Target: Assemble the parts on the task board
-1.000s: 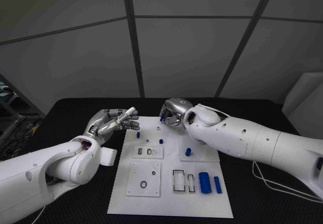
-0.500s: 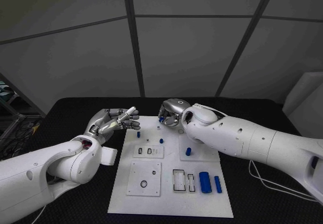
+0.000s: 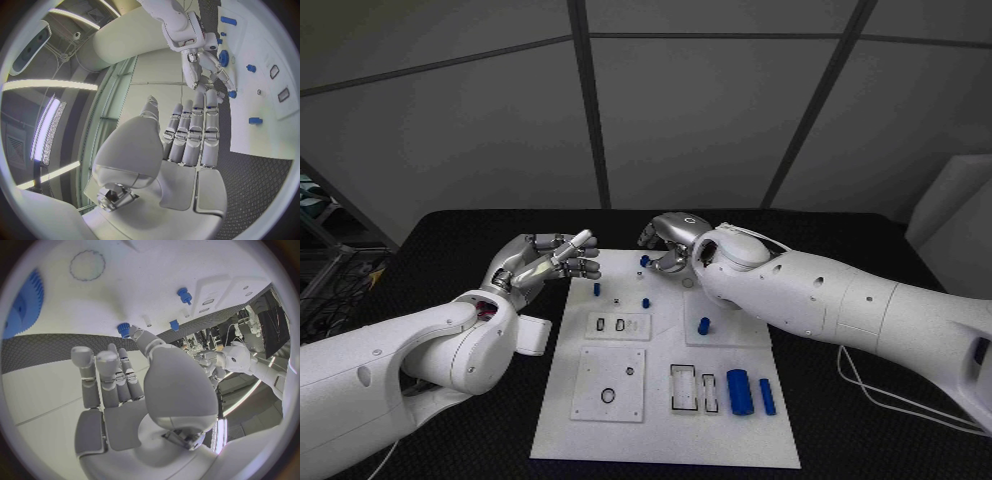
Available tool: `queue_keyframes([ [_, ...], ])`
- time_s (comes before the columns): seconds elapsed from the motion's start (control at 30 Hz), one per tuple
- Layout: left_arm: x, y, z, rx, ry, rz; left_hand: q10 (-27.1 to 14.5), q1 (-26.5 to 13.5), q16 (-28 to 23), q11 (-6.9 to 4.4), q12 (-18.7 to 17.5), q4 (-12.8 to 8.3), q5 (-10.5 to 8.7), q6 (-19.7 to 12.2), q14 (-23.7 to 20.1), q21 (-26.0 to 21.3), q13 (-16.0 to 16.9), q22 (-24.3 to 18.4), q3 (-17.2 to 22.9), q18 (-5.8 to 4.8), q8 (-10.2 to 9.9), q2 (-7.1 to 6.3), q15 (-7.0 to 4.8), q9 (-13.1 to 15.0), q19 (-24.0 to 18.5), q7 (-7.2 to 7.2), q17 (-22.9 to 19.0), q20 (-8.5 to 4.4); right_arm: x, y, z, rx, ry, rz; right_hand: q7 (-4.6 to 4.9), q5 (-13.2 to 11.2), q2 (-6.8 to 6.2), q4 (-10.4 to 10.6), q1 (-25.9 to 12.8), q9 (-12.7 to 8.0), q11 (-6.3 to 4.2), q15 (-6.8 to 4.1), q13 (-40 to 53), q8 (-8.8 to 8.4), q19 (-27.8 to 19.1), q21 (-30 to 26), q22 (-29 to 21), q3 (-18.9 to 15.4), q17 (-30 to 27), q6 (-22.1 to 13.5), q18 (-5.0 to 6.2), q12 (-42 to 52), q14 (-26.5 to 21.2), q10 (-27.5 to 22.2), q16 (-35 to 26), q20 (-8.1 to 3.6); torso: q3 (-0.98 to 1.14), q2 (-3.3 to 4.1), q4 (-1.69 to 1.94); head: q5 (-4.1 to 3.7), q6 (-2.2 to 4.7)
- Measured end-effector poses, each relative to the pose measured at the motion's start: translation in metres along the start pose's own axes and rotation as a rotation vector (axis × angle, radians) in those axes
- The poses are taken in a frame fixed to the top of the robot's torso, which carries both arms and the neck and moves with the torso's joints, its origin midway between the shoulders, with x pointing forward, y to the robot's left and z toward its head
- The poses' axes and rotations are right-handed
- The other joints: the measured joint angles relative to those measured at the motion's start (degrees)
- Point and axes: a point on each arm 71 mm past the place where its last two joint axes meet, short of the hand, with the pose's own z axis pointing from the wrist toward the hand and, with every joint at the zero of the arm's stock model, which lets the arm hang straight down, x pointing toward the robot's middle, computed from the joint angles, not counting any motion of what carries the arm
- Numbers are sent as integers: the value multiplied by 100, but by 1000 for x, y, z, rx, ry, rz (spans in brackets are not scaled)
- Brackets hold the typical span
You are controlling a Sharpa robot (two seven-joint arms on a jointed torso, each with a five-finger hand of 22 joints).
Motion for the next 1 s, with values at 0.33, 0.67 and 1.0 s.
queue_keyframes([
  [0.33,-3,0,-1,-3,-4,3,-21,0,0,21,-28,-16,0,0,0,0,0,-6,-16,0,0,0,0,0,-20,0,8,20,-22,-40,-45,37,-75,44,176,538,135,171,135,80,-126,-125,98,196,399,227,439,-99,273,671,0,654,125,912,224,-77,10,-20,-43,9,30],
  [0.67,-3,1,0,-8,-1,-1,-21,0,-19,21,-28,-16,0,0,-20,0,0,-6,-16,0,0,0,20,0,-20,0,7,20,-34,-90,-85,187,-36,153,-36,1133,-100,837,121,35,-425,-308,1424,162,1156,771,1457,-1557,1886,375,-140,2291,227,1881,1280,-327,35,-39,-115,-45,43],
  [1.0,-2,2,1,-11,1,-6,-21,0,-18,21,-28,-16,0,0,-20,0,0,-5,-16,-1,0,0,20,0,-20,0,7,20,-27,-105,-87,265,67,198,38,1134,37,1572,701,44,-353,-308,4019,399,1377,975,1885,-2134,2930,181,-230,4658,227,1519,1868,-263,37,-38,-115,-110,46],
])
